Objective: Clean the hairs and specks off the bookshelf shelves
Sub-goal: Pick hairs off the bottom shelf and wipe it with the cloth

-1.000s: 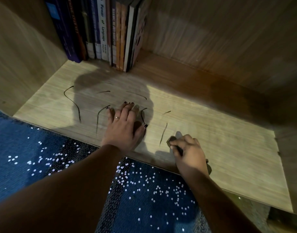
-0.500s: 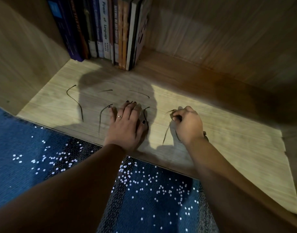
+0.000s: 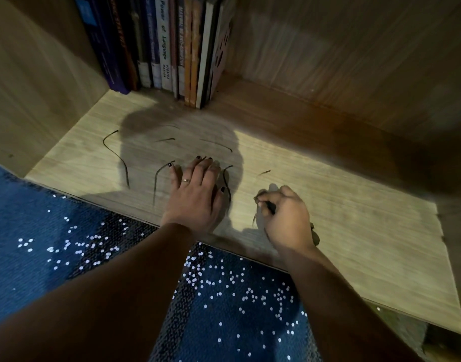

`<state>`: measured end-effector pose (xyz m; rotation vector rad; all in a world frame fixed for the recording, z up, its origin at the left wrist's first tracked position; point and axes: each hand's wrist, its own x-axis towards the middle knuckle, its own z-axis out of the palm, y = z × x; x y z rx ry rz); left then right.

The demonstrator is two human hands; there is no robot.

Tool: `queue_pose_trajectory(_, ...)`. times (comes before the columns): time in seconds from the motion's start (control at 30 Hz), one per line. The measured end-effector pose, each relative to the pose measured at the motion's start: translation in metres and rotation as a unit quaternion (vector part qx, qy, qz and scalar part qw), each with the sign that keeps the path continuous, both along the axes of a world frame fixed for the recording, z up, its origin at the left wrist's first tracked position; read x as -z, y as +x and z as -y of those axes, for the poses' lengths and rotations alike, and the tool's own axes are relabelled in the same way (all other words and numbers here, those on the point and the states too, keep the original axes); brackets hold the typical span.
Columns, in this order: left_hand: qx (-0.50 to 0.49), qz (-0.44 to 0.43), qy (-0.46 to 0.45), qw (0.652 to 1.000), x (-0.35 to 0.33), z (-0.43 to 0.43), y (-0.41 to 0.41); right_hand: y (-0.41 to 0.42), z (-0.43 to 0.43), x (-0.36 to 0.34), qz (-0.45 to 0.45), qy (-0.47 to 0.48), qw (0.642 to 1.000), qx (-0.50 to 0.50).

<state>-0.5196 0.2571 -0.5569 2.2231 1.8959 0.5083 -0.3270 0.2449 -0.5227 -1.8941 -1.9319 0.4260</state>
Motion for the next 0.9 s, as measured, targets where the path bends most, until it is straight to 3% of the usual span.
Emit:
queue_pose_trajectory(0.2, -0.002, 0.0, -0.002, 1.0, 0.0, 0.0, 0.0, 0.003, -0.043, -0.005, 0.029, -0.034, 0.997, 0.057)
queue_pose_trajectory(0.63, 0.001, 0.007, -0.007, 1.0, 0.0, 0.0, 0.0, -0.005, 0.048, 0.003, 0.02, -0.036, 0.998, -0.05)
queue_pose_trajectory(0.9, -0.005, 0.006, 0.004, 1.0, 0.002, 0.0, 0.0, 0.0, -0.022, 0.001, 0.025, -0.027, 0.999, 0.001)
